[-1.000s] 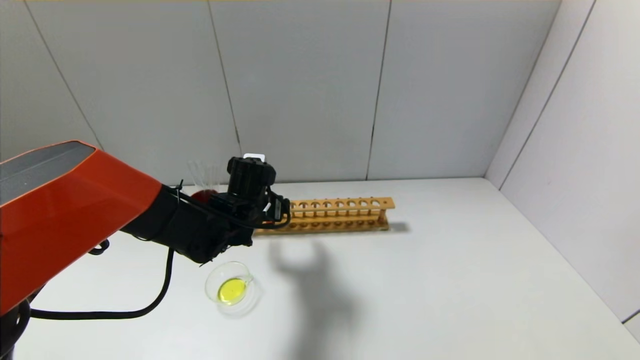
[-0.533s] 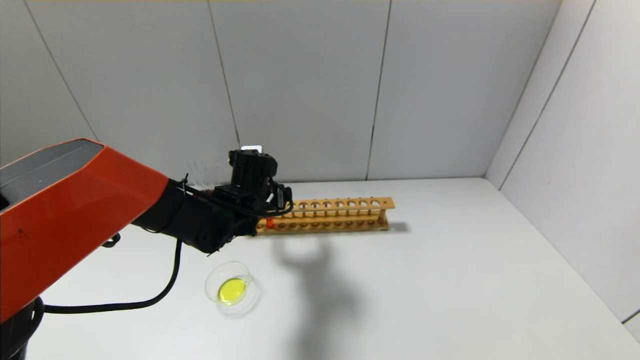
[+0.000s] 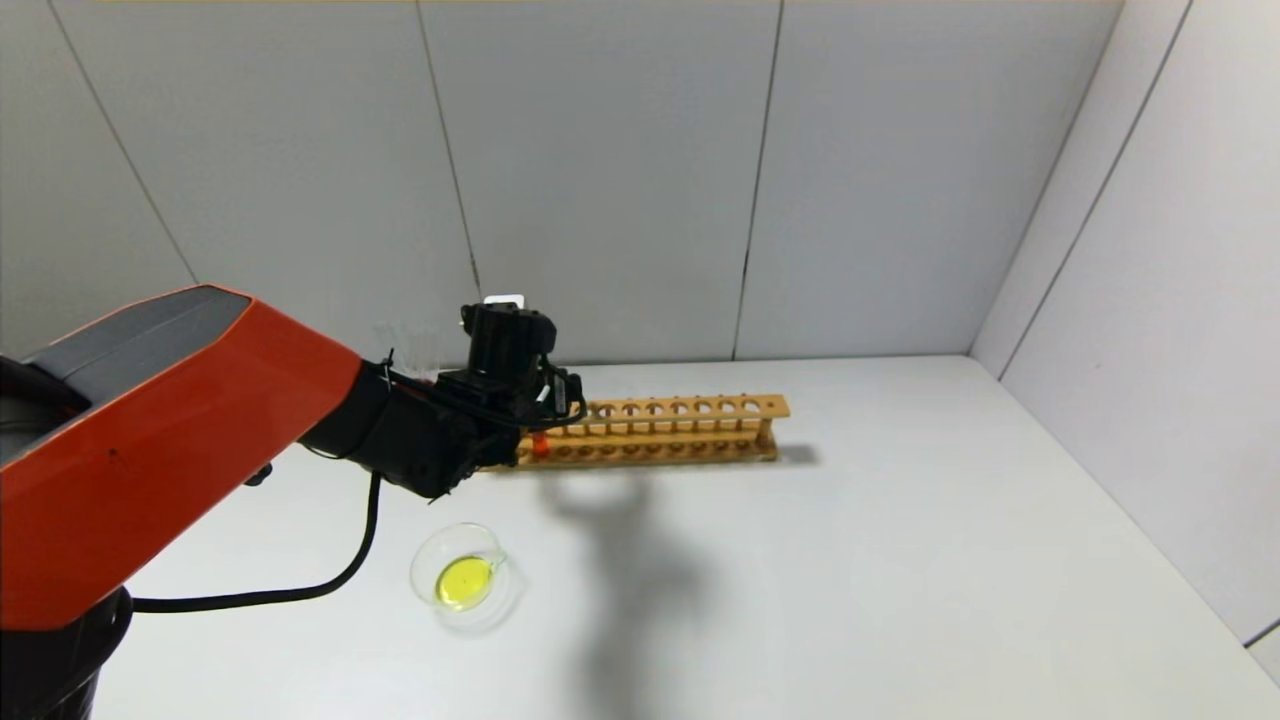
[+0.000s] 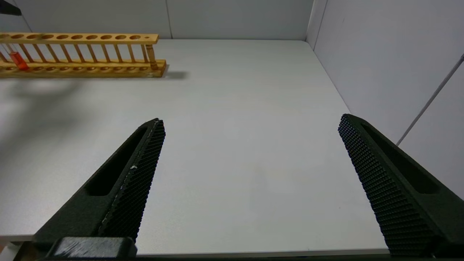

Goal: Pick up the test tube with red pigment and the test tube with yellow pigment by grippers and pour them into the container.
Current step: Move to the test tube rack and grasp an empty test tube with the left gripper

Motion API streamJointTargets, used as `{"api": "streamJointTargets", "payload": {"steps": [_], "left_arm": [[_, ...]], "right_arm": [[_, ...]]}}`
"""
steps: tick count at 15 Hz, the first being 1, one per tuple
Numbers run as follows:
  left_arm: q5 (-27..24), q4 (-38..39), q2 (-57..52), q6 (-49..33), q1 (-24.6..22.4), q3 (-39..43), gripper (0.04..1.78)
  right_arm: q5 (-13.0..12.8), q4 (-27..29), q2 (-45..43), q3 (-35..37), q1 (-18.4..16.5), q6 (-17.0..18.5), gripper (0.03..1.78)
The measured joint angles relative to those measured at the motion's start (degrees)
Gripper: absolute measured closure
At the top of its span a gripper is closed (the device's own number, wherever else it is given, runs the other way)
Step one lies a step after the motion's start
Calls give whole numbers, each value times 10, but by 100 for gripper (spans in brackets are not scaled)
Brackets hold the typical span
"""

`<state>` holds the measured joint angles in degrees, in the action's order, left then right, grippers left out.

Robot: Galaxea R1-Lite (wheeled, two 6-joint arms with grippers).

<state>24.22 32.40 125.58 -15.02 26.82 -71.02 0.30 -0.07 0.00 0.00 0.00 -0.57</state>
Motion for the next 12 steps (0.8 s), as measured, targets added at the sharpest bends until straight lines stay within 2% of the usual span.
{"api": "streamJointTargets", "payload": {"steps": [2, 4, 6, 10, 11, 12], "left_arm": [[0, 0, 7, 0, -2, -9, 18], [-4, 0, 12, 1, -3, -13, 36], [-5, 0, 18, 2, -4, -18, 66], [-5, 0, 23, 2, -5, -22, 138], [-4, 0, 23, 2, -5, -23, 147], [-5, -1, 23, 3, -5, -23, 148]], "right_arm": [[0, 0, 0, 0, 0, 0, 6], [0, 0, 0, 0, 0, 0, 6], [0, 0, 0, 0, 0, 0, 6], [0, 0, 0, 0, 0, 0, 6], [0, 0, 0, 0, 0, 0, 6], [0, 0, 0, 0, 0, 0, 6]]}}
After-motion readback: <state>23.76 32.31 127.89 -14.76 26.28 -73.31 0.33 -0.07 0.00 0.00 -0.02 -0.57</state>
